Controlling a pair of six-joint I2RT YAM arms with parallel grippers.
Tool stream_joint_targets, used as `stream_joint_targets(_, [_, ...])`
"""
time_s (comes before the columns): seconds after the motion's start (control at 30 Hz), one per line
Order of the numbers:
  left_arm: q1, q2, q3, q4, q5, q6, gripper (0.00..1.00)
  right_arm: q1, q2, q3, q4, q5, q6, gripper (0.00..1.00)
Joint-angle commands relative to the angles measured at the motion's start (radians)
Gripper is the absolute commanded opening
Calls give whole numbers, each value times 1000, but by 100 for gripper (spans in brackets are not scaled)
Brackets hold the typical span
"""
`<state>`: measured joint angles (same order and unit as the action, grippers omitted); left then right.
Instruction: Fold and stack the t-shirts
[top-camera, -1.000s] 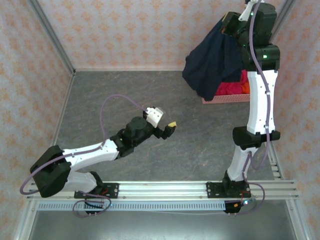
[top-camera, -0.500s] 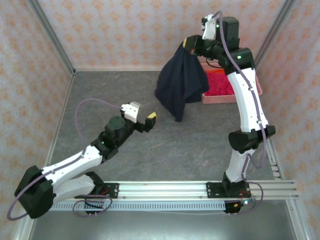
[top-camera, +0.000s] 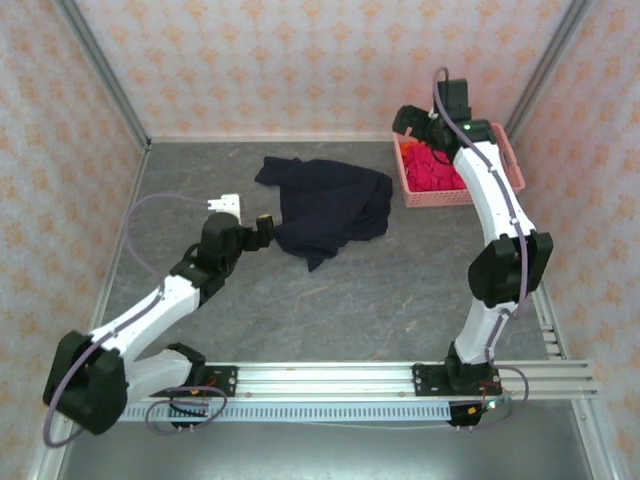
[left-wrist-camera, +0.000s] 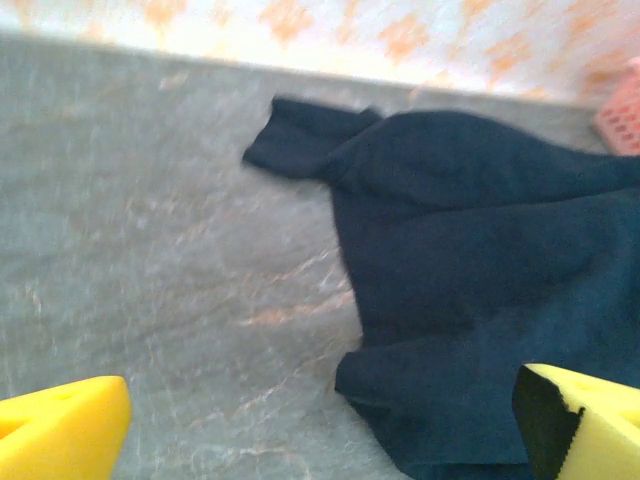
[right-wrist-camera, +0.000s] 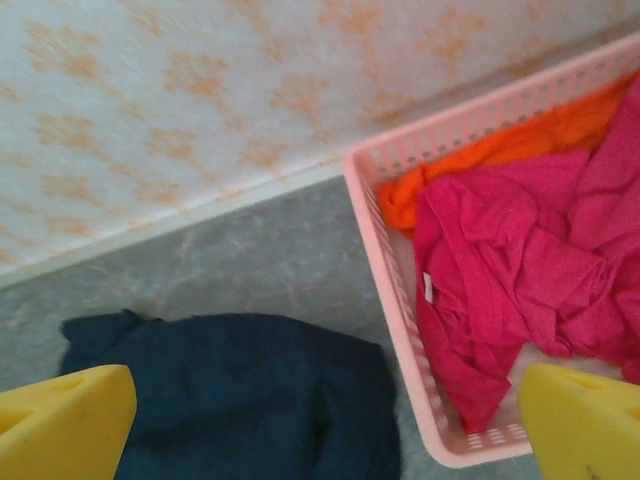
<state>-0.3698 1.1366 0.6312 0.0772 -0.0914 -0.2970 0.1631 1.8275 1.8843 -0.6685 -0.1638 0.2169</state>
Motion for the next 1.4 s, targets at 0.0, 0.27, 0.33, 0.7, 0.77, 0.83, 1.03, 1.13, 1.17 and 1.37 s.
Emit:
stream_joint_targets(0.0, [22,111,92,-118,-40,-137,100,51,-103,-192,146,32,10,98])
stream_joint_targets(0.27, [122,481,380,-83,50,-178,100,223,-235,-673,508,-71,184,97])
stream_joint_targets(0.33, [141,595,492,-109,77,-189,100,274,-255,-782,599,-77,212,96])
stream_joint_targets(0.7, [144,1066,1038,-331,-6,-262,100,464,-213,-1006,713,-93,294,96])
stream_joint_targets(0.77, [123,1132,1144,-397,-19,-243,100,466,-216,-1024,723,-88,314,97])
stream_joint_targets(0.83, [105,1192,1233,-445,-11,-207,100,465,-231,-1038,718,-51,322,97])
stream_joint_targets(1.03, [86,1324,1384,-516,40,-202,48,427,-302,-1063,671,8,341,97])
stream_joint_targets(1.13, [86,1341,1409,-521,62,-202,14,425,-317,-1056,656,-32,325,97])
stream_joint_targets(1.17, [88,1341,1411,-521,61,-200,6,440,-316,-1070,675,-34,317,97])
stream_joint_targets(1.37, [98,1306,1380,-518,67,-214,0,562,-220,-1094,796,-32,336,92])
